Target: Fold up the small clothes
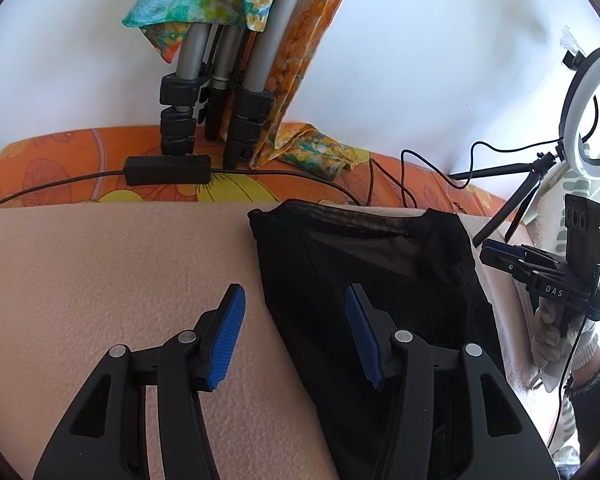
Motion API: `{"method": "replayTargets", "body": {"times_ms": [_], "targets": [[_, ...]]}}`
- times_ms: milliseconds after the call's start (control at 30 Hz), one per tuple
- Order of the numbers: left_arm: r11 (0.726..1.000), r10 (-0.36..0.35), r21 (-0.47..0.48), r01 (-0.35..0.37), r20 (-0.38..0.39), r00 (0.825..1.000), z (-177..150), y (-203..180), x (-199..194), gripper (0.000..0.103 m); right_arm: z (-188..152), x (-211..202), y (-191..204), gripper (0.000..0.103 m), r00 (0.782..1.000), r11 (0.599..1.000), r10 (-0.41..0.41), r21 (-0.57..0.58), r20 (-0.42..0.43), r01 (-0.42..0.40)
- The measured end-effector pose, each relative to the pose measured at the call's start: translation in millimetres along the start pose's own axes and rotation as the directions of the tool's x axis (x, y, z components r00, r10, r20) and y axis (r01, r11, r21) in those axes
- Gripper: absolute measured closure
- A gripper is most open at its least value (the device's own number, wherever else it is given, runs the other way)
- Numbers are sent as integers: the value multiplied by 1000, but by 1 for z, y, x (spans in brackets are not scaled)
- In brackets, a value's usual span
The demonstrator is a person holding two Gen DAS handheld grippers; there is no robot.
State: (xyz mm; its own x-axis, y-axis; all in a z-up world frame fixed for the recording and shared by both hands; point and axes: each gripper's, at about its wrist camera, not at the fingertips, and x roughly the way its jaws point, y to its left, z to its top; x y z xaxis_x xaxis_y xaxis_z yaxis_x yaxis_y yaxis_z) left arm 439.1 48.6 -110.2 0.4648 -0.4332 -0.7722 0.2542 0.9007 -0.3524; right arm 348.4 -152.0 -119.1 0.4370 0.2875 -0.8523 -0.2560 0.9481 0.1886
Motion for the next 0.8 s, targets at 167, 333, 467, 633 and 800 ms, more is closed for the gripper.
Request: {"method": "replayTargets", "body": {"times_ms": [167, 333, 467, 633, 800], "targets": [[999, 20, 34, -20, -6, 1000, 11, 2, 16, 52, 7, 19, -3, 63, 1000, 1000, 25, -5, 17, -25], [1000, 0, 28, 1, -9, 1000, 18, 2, 29, 52, 15, 32, -11, 63, 1000, 1000, 16, 11, 25, -16], [996, 0, 84, 1, -9, 1000, 20, -10, 38, 52, 19, 39, -14, 63, 1000, 1000, 12, 10, 21, -12], [990, 25, 135, -24, -9, 1000, 21, -21, 43, 55, 18, 43, -13, 63, 1000, 1000, 6, -14, 17, -5], [989, 69, 126, -71, 19, 997, 21, -21, 44, 87, 17, 45, -6, 70, 1000, 999, -16, -39, 27, 17]]}}
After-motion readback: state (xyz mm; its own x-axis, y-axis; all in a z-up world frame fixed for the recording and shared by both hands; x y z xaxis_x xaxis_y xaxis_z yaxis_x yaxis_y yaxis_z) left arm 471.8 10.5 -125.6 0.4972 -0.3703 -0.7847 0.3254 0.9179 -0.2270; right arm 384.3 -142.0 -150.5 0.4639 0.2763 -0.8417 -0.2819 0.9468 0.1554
